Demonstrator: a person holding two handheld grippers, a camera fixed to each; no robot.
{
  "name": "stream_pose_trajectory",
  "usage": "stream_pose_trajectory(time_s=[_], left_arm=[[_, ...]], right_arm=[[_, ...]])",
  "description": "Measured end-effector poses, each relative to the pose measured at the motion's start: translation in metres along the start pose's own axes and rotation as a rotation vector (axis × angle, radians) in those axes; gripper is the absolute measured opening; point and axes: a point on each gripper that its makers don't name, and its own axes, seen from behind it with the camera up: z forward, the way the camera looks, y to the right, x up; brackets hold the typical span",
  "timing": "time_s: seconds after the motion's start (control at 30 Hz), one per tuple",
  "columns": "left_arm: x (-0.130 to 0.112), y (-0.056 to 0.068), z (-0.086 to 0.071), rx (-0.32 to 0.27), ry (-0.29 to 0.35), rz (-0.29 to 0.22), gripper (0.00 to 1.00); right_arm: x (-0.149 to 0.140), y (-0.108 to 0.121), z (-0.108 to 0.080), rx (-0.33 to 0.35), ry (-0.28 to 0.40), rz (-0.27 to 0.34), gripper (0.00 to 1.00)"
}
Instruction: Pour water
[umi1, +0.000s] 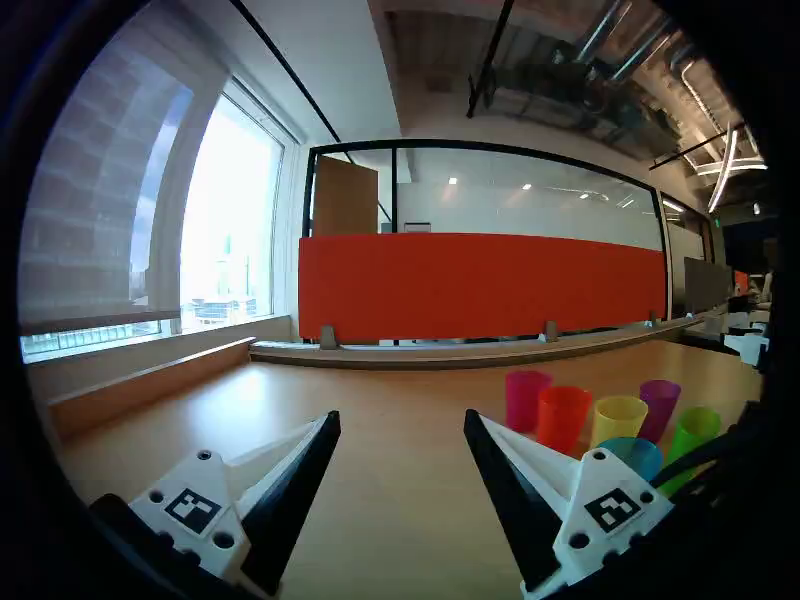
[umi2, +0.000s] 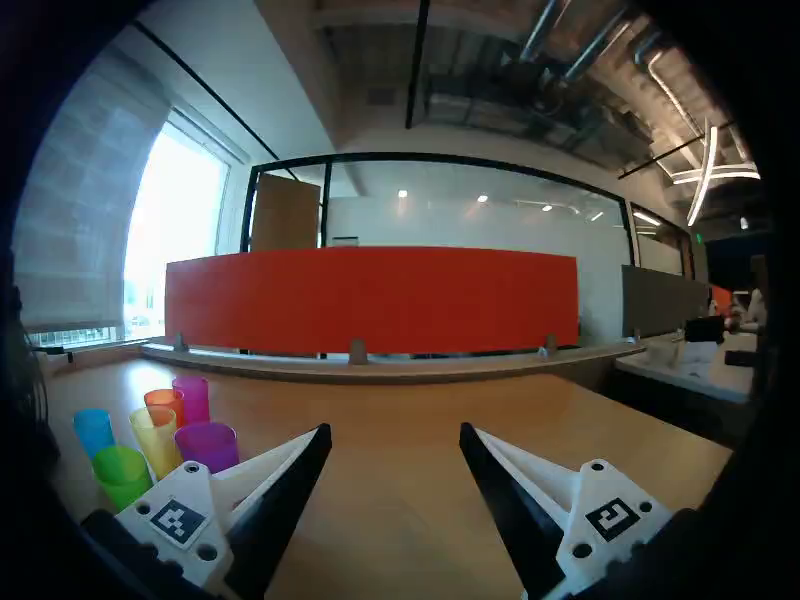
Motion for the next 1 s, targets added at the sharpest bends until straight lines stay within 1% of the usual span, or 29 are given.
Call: stream_pose_trajectory(time_s=[1.0], left_arm=[[-0.0001, 0.0001, -0.0001, 0.0, 0.0, 0.0, 0.92]], right_arm=[[-0.0003, -0.0005, -0.0024, 0.002, -0.002, 0.001, 1.0]])
